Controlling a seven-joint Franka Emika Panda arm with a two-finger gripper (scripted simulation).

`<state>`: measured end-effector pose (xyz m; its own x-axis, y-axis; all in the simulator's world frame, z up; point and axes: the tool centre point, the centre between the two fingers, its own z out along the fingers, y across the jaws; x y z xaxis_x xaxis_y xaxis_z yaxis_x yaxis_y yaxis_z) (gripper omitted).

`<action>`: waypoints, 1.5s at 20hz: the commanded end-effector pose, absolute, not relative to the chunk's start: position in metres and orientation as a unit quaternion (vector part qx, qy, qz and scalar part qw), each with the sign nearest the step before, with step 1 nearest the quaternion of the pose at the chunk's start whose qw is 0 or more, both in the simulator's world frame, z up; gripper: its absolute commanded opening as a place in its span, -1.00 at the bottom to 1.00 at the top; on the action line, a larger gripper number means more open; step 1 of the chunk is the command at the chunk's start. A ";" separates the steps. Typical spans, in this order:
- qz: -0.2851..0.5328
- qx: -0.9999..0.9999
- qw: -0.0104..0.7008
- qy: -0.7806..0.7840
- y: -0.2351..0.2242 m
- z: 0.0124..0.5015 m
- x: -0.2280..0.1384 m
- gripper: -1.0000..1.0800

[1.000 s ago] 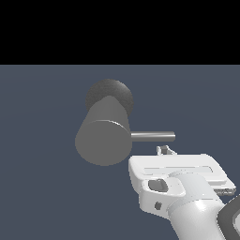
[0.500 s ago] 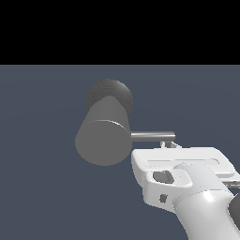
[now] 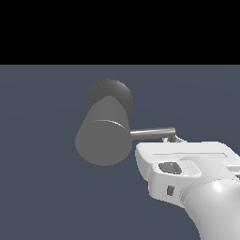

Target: Turn on the faucet by rotating a designated handle.

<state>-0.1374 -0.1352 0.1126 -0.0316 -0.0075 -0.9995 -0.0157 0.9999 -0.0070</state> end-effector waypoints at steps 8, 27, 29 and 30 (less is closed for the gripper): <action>0.005 -0.008 0.696 0.718 -0.129 0.130 -0.137 -1.00; 0.009 -0.011 0.706 0.708 -0.108 0.197 -0.137 -1.00; 0.009 -0.012 0.707 0.708 -0.107 0.200 -0.137 -1.00; 0.002 -0.002 0.688 0.726 -0.122 0.172 -0.140 -1.00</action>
<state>-0.1399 -0.1205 0.1760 -0.0482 -0.0017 -0.9988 -0.0085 1.0000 -0.0013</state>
